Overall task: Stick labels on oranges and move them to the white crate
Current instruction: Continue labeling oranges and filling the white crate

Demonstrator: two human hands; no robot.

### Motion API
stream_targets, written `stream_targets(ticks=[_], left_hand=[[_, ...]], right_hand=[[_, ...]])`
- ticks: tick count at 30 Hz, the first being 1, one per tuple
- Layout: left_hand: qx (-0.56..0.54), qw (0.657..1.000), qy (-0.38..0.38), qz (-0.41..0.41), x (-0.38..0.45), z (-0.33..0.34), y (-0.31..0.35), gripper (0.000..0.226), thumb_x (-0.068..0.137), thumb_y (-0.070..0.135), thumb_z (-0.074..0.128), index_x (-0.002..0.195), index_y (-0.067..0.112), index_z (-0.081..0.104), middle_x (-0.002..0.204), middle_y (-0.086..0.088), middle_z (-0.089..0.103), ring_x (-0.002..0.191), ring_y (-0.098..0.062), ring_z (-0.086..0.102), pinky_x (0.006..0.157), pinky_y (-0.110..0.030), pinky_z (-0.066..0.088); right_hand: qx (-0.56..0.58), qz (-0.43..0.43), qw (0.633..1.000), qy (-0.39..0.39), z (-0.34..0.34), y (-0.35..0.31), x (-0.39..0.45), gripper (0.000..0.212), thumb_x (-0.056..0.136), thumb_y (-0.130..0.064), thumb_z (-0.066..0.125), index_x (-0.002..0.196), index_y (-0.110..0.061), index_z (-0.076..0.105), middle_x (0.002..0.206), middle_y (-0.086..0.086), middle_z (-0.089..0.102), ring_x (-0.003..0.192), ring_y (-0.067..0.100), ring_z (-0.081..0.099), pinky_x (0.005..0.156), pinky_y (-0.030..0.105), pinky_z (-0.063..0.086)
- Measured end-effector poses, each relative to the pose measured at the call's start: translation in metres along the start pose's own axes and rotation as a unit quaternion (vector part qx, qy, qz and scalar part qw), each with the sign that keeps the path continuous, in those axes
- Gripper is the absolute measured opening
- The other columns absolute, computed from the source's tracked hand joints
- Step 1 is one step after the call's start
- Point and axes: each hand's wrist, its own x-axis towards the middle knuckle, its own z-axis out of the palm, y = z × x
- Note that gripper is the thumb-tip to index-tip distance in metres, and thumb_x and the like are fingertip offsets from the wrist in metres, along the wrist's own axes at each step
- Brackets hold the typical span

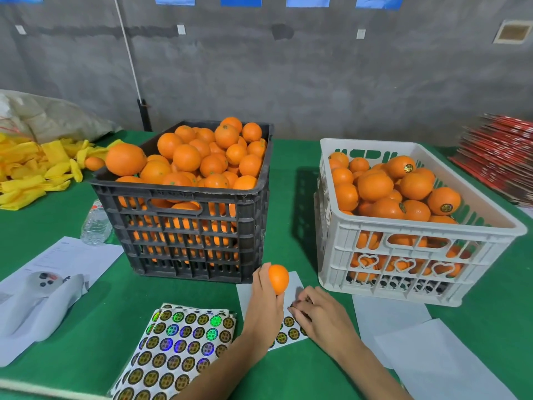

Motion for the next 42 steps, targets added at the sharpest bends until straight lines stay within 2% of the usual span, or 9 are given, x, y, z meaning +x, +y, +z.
stream_targets(ticks=[3,5,12,15,19,22,31,37,42], left_hand=[[-0.005,1.000,0.019,-0.015,-0.004,-0.001,0.004,0.064,0.101,0.013,0.058,0.151,0.024,0.021,0.144,0.007,0.028,0.126,-0.017,0.044,0.095,-0.027,0.044],[-0.005,0.999,0.027,-0.026,-0.006,-0.002,0.006,0.065,0.100,0.011,0.059,0.151,0.023,0.021,0.143,0.005,0.028,0.127,-0.018,0.042,0.097,-0.028,0.043],[0.017,1.000,-0.020,0.015,0.002,-0.011,0.002,0.064,0.098,0.014,0.062,0.151,0.015,0.025,0.144,-0.003,0.034,0.129,-0.018,0.043,0.106,-0.027,0.039],[0.010,0.999,-0.048,0.018,0.003,-0.011,-0.003,0.065,0.100,0.016,0.060,0.152,0.018,0.020,0.147,-0.002,0.032,0.128,-0.014,0.043,0.106,-0.024,0.038],[-0.012,0.999,-0.039,0.006,0.003,-0.011,-0.008,0.065,0.101,0.017,0.061,0.150,0.023,0.018,0.146,0.000,0.029,0.120,-0.012,0.047,0.099,-0.022,0.040],[-0.017,0.999,-0.034,0.003,0.002,-0.013,-0.009,0.066,0.100,0.018,0.061,0.150,0.023,0.018,0.144,0.001,0.030,0.119,-0.013,0.049,0.095,-0.019,0.039],[-0.029,0.999,-0.035,0.002,0.001,-0.017,-0.007,0.069,0.099,0.016,0.063,0.150,0.023,0.017,0.143,-0.002,0.033,0.121,-0.018,0.050,0.101,-0.029,0.045],[-0.028,0.999,-0.039,-0.006,0.001,-0.017,-0.008,0.070,0.098,0.017,0.064,0.149,0.025,0.017,0.142,-0.003,0.034,0.114,-0.015,0.051,0.092,-0.020,0.041],[-0.037,0.998,-0.048,-0.020,0.001,-0.019,-0.011,0.071,0.097,0.018,0.066,0.148,0.029,0.018,0.139,0.000,0.036,0.111,-0.011,0.051,0.087,-0.012,0.037]], right_hand=[[0.045,0.027,0.998,-0.026,-0.003,0.001,-0.001,0.049,0.090,-0.062,0.062,0.112,-0.020,0.077,0.103,-0.010,0.060,0.091,0.012,0.055,0.076,0.027,0.049],[0.049,0.041,0.997,-0.043,-0.004,0.001,-0.001,0.054,0.091,-0.065,0.059,0.121,-0.023,0.074,0.111,-0.010,0.059,0.099,0.013,0.054,0.086,0.030,0.047],[0.148,0.038,0.980,-0.124,0.001,0.015,0.013,0.045,0.103,-0.040,0.055,0.143,-0.020,0.057,0.150,-0.017,0.047,0.137,-0.001,0.038,0.118,0.019,0.028],[0.158,0.049,0.977,-0.133,0.004,0.018,0.022,0.050,0.100,-0.042,0.058,0.146,-0.022,0.054,0.149,-0.016,0.048,0.134,-0.001,0.041,0.117,0.021,0.031],[0.126,0.038,0.984,-0.117,0.011,0.022,0.028,0.054,0.096,-0.057,0.058,0.135,-0.021,0.065,0.141,-0.017,0.052,0.125,-0.003,0.041,0.107,0.014,0.032],[0.109,0.016,0.988,-0.104,0.010,0.023,0.030,0.048,0.096,-0.057,0.056,0.127,-0.023,0.071,0.136,-0.016,0.056,0.121,-0.001,0.043,0.103,0.020,0.039],[0.165,0.063,0.983,-0.057,0.012,0.017,0.036,0.030,0.092,-0.047,0.069,0.108,-0.023,0.079,0.118,-0.016,0.060,0.109,-0.003,0.047,0.098,0.019,0.040],[0.217,0.111,0.966,-0.083,0.007,0.014,0.042,0.014,0.092,-0.034,0.073,0.099,-0.025,0.081,0.112,-0.017,0.060,0.111,0.001,0.051,0.099,0.025,0.043],[0.232,0.125,0.959,-0.104,0.003,0.012,0.045,0.010,0.092,-0.030,0.074,0.096,-0.025,0.082,0.111,-0.016,0.061,0.110,0.000,0.052,0.098,0.023,0.043]])
